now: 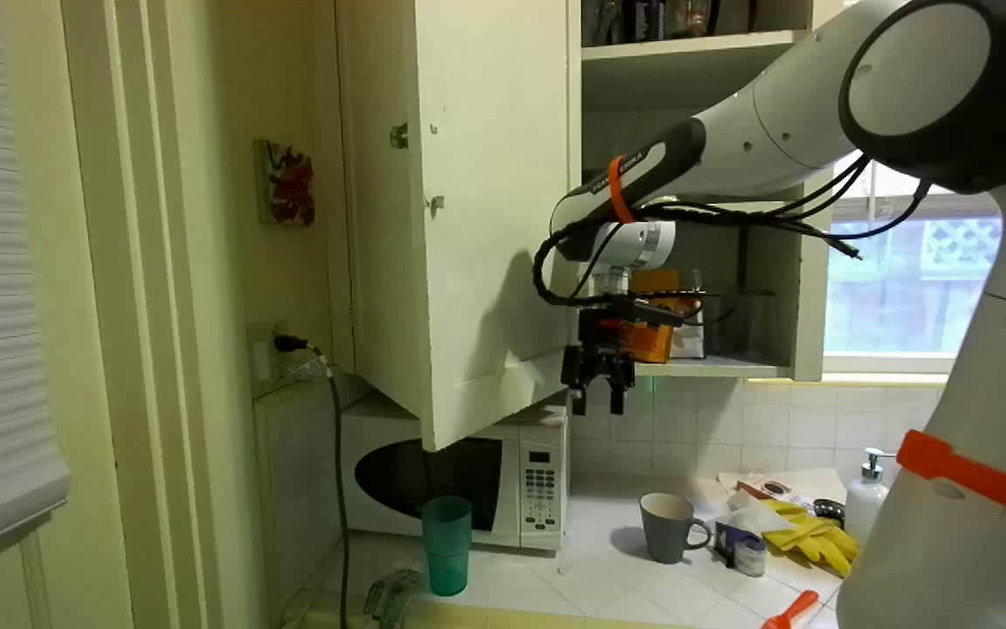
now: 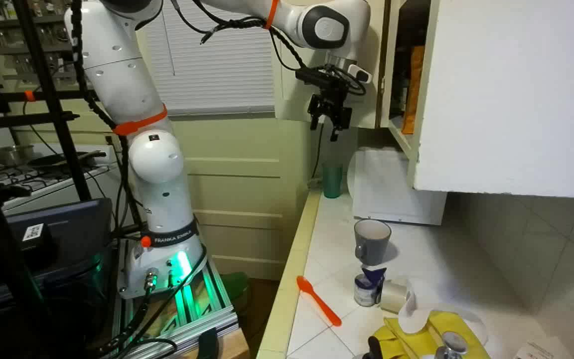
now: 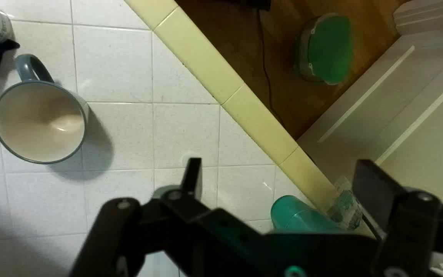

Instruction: Move the orange packet from the bottom shelf and place it to the right of the microwave

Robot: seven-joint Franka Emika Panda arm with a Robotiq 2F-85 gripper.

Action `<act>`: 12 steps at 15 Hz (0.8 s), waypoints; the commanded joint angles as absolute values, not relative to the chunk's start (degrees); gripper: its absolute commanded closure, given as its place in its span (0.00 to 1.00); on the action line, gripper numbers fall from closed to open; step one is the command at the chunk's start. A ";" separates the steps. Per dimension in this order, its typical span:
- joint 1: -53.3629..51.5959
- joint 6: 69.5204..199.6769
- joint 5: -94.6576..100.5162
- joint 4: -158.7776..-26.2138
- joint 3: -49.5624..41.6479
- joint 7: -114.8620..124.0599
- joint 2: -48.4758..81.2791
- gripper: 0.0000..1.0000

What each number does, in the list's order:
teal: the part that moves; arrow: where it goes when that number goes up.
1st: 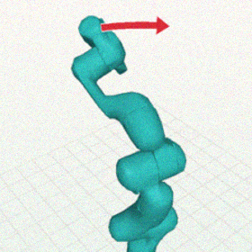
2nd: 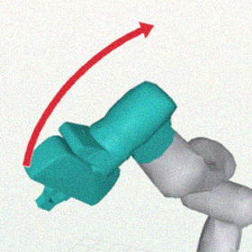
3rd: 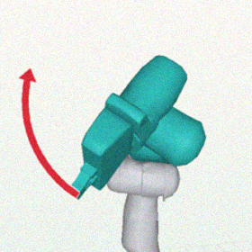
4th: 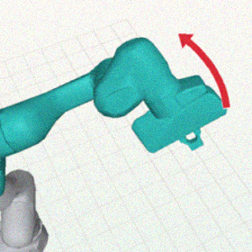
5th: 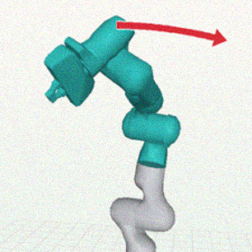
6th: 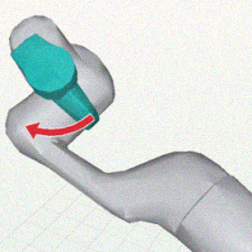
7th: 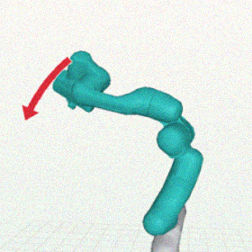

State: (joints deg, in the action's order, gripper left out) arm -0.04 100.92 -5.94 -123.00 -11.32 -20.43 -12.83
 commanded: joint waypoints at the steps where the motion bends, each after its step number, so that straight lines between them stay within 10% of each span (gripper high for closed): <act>1: 1.37 100.77 -6.20 -122.89 -10.02 -20.66 -12.73 0.00; 12: 5.27 100.98 -3.00 -124.42 -10.69 -16.70 -18.42 0.00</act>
